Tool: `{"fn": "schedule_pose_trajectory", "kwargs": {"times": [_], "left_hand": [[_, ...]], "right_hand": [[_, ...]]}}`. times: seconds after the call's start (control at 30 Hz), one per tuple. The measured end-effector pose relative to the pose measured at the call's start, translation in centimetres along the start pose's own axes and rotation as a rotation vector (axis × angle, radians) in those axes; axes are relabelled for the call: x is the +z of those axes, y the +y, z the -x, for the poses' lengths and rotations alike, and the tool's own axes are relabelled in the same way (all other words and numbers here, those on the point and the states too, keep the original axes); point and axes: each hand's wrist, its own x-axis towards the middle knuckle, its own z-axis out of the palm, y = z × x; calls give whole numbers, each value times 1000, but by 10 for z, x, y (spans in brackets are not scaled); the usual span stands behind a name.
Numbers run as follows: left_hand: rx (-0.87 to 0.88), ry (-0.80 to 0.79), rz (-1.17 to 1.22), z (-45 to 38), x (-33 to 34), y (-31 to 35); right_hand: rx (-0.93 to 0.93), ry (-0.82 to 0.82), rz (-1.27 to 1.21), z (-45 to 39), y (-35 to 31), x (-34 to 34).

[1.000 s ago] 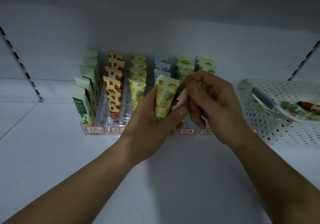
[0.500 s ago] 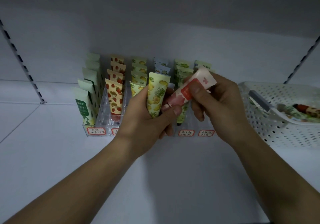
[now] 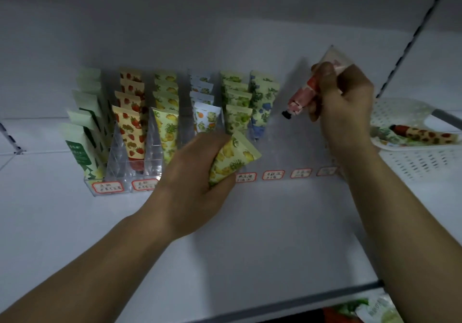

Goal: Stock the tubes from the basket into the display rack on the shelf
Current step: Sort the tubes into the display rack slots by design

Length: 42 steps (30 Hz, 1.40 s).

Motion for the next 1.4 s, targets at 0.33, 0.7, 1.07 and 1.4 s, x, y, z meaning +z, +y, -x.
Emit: {"fn": "schedule_pose_trajectory", "kwargs": {"times": [0.33, 0.7, 1.07, 1.4], "left_hand": [[81, -207, -243, 2, 9, -16], [81, -214, -281, 3, 10, -16], [75, -186, -260, 5, 12, -14], [-7, -102, -20, 0, 4, -1]], "right_hand": [[-94, -82, 192, -10, 25, 7], [-31, -352, 600, -40, 6, 11], [37, -323, 667, -25, 25, 9], [-197, -35, 486, 7, 13, 11]]}}
